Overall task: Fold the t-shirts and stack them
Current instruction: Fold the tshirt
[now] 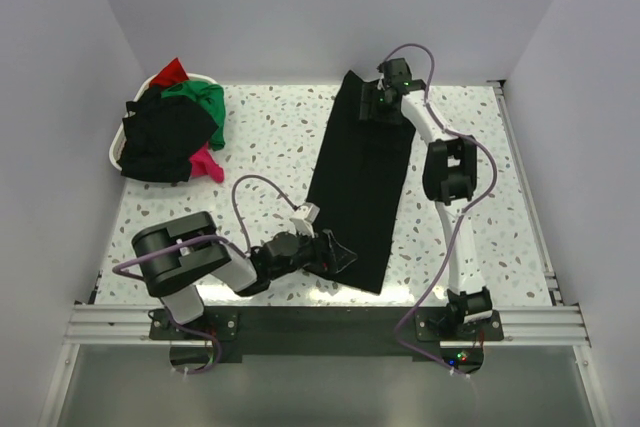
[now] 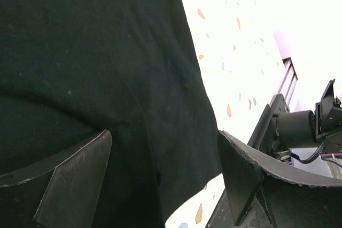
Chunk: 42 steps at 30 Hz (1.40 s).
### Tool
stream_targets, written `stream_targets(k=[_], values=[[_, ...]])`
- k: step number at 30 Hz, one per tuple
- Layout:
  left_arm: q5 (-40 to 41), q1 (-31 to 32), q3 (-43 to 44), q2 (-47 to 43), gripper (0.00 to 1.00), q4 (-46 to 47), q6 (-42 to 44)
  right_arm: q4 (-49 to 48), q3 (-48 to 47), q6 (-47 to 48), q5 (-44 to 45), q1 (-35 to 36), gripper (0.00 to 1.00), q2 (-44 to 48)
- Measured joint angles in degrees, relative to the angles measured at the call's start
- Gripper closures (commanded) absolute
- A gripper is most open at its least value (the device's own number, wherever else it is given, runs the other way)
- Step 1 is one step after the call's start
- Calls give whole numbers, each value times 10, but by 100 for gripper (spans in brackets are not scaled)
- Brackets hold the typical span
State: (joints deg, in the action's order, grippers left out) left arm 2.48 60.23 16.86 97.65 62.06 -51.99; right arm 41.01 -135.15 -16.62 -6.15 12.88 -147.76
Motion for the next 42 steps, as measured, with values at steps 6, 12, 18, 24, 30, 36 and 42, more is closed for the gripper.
stream_targets(k=[6, 12, 18, 24, 30, 36, 42], values=[[12, 16, 4, -23, 14, -36, 5, -8, -7, 0, -12, 5, 25, -5], [27, 23, 1, -88, 9, -129, 37, -19, 39, 1, 9, 19, 25, 25], [44, 10, 26, -136, 6, -246, 92, -35, 258, -1, 50, 59, 25, 200], [38, -70, 27, -202, 4, -330, 143, -88, 480, -12, 112, 107, 26, 434], [68, -98, 29, -295, 2, -418, 182, -108, 665, -48, 145, 148, 28, 553], [80, -167, 28, -344, 5, -469, 190, -97, 782, -97, 142, 216, 30, 599], [88, -191, 15, -356, 10, -523, 197, -93, 844, -157, 110, 301, 32, 640]])
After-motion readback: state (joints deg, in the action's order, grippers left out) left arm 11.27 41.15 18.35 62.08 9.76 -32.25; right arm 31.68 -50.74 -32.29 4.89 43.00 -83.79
